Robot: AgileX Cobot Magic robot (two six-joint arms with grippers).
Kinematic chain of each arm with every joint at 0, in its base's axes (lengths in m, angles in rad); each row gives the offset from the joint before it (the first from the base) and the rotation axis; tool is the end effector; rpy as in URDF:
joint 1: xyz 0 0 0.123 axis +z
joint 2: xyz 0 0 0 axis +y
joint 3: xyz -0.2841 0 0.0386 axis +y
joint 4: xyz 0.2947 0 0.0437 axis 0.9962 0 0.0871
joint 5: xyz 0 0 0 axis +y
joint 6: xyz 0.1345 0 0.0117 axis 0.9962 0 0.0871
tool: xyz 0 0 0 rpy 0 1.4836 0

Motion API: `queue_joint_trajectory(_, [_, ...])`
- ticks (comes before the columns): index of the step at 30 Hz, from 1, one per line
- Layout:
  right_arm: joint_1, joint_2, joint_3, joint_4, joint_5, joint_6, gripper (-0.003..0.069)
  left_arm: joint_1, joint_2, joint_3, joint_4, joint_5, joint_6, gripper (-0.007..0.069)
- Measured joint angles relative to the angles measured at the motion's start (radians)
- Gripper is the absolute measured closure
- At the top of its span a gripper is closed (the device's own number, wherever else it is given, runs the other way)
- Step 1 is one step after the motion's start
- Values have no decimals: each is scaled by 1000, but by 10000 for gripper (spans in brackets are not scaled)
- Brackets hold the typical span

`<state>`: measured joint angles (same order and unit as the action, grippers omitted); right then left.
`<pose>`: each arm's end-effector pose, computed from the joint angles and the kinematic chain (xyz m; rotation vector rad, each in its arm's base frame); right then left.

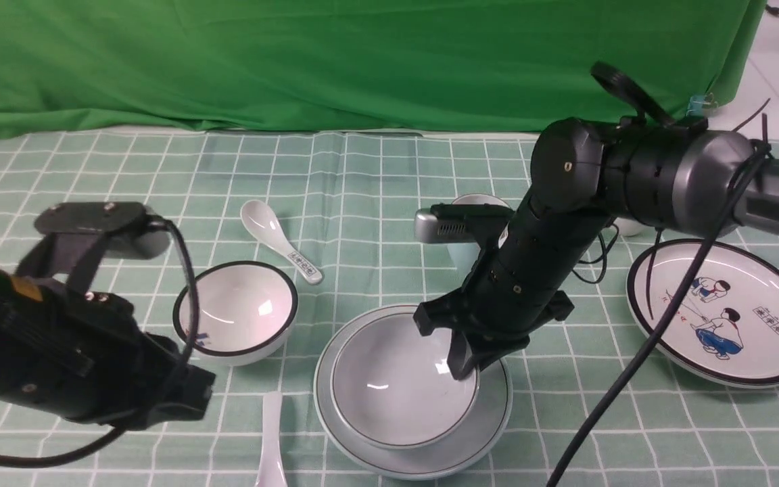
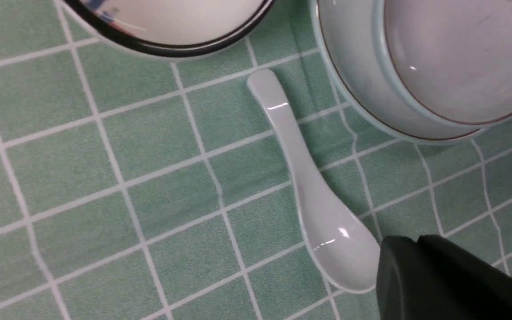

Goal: Place the bowls on the plates on the blue tablecloth, put the cups on the bowls, and place the spoons in the cups.
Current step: 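Place the bowl onto the large plate in the middle of the table, then reach for the pale green cup on the table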

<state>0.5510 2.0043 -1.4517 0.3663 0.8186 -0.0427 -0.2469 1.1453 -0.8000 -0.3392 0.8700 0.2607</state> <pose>0.3813 0.2757 0.1235 -0.5476 2.8436 0.5324 0.2527 -0.0991 0.2227 0.4600 2.6320 -0.4106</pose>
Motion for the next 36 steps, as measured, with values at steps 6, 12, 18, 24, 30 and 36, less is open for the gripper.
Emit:
queue_joint_trajectory(6, [0,0,-23,9,13,-2,206,-12,3,0,0,-30,-9,615])
queue_joint_trajectory(12, [-21,-14,-124,-68,142,-2,111,-12,3,0,12,-24,-10,615])
queue_joint_trajectory(18, [-102,-48,-335,-150,135,34,153,-12,3,0,15,-22,-10,615])
queue_joint_trajectory(24, [-202,80,-576,-160,138,43,154,-12,3,0,15,-37,-10,615])
queue_joint_trajectory(30, [-208,279,-732,-165,184,57,156,-12,29,0,15,-52,-9,615])
queue_joint_trajectory(36, [-208,356,-748,-164,215,73,207,-12,32,0,27,-52,-9,615])
